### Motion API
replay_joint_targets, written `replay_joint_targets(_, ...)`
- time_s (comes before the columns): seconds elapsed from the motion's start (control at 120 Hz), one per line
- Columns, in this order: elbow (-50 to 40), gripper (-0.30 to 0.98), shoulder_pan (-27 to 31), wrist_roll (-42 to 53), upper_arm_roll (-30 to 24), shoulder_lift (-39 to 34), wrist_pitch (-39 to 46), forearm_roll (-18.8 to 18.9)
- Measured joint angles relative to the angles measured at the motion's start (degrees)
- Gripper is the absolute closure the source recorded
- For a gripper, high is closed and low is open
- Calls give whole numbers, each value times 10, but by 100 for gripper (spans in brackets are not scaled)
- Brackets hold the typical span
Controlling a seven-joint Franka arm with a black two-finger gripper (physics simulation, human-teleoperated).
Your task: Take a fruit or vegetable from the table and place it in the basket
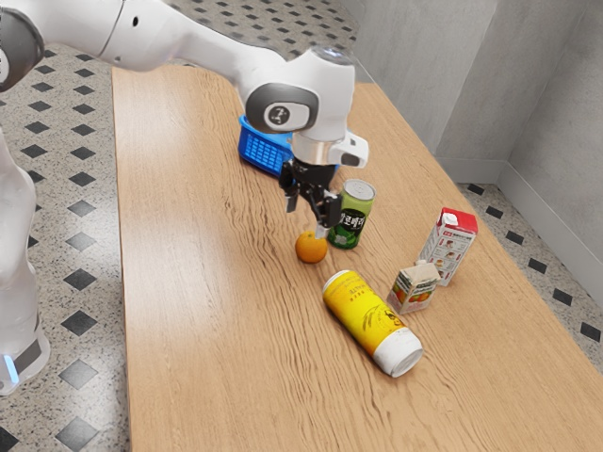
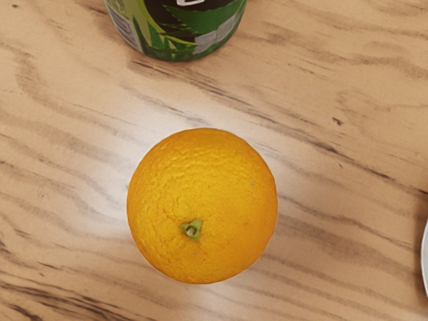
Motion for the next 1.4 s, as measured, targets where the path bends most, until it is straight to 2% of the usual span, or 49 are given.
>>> replay_joint_targets(0.233,-9,0,21,10,1,16,20,-8)
replay_joint_targets(1.4,-16,0,18,29,1,67,73,-10)
